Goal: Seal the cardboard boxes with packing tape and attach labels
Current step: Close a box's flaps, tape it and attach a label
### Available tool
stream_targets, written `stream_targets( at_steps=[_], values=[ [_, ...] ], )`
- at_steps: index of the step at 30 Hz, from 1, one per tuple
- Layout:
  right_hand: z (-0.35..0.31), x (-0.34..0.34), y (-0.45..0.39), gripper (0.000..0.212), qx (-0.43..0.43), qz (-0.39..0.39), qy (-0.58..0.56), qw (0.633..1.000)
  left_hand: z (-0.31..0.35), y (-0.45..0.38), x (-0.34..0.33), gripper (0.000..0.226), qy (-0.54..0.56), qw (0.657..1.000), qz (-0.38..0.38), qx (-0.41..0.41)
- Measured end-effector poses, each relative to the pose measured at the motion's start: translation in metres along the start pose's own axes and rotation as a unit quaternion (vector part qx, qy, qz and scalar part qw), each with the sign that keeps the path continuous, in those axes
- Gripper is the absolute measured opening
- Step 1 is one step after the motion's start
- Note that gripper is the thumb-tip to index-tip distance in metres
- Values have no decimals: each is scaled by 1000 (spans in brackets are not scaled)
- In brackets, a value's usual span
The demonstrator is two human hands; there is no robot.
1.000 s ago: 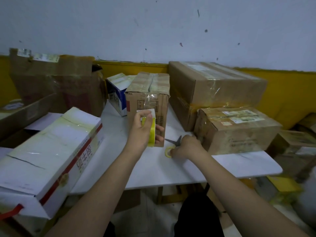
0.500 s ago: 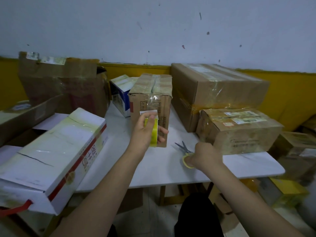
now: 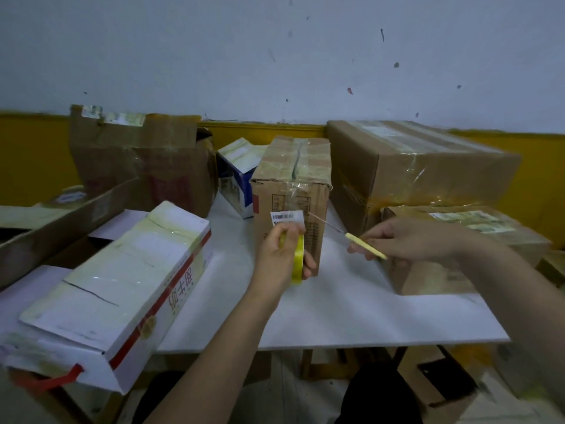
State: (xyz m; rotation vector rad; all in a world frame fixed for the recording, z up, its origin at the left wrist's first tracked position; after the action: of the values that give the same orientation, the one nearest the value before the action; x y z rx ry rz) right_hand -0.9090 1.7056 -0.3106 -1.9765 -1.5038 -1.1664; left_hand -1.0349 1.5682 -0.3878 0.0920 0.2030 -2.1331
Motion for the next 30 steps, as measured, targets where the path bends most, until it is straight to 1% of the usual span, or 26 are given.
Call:
stream_targets(
  at_steps=[2, 4, 6, 8, 10, 12, 14, 15, 19, 21, 23, 25, 26, 28, 30],
  values=[
    [2, 1, -10, 55, -1, -60, 25, 998, -1, 2, 3, 30, 11, 1000, -5, -1],
    [3, 1, -20, 61, -5, -102, 57, 993, -2, 3, 5, 29, 17, 1000, -13, 6],
    [1, -1, -32, 69, -7, -119, 74, 990, -3, 2, 6, 28, 17, 999, -20, 24],
    [-5, -3, -45, 77, 13, -122, 50, 991, -5, 0, 5, 25, 29, 998, -30, 45],
    [-16, -9, -56, 74, 47, -126, -7, 991, -6, -1, 4, 23, 32, 997, -39, 60],
    [-23, -14, -65, 62, 74, -127, -40, 988, -6, -1, 3, 22, 26, 996, -44, 69],
    [-28, -16, -68, 38, 88, -110, -31, 990, -4, -1, 3, 22, 21, 996, -41, 73],
    [-28, -14, -69, 31, 93, -91, -15, 991, -3, -1, 5, 22, 19, 996, -38, 74],
    [-9, -10, -72, 19, 120, -6, 58, 991, -19, 9, 15, 17, -43, 993, -33, 102],
    [7, -17, -69, 16, 119, 2, 60, 991, -29, 17, 23, 18, -52, 992, -23, 112],
    [30, -29, -66, 18, 118, -4, 89, 989, -28, 18, 31, 17, -44, 994, -4, 103],
    [52, -45, -61, 29, 130, -2, 167, 977, -22, 16, 37, 18, -52, 994, 7, 94],
    [63, -53, -62, 30, 130, 2, 212, 969, -19, 15, 39, 18, -56, 994, 9, 89],
    [79, -67, -63, 22, 114, 26, 285, 951, -15, 15, 40, 18, -50, 995, 15, 83],
    [86, -75, -68, 12, 89, 72, 352, 929, -15, 15, 41, 18, -44, 995, 23, 82]
  ],
)
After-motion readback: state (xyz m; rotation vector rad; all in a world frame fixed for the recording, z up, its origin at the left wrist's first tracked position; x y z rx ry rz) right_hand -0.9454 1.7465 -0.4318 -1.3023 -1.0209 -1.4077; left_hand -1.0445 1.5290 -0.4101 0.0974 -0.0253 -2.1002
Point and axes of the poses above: each hand's wrist, its own y-axis away from the middle knuckle, its own x-axis out of the back of the hand, z = x × y, the point moved 8 cm from there along -y, towards the middle knuckle, and after that the axes turned 4 degrees about z, right-handed, at the moved point
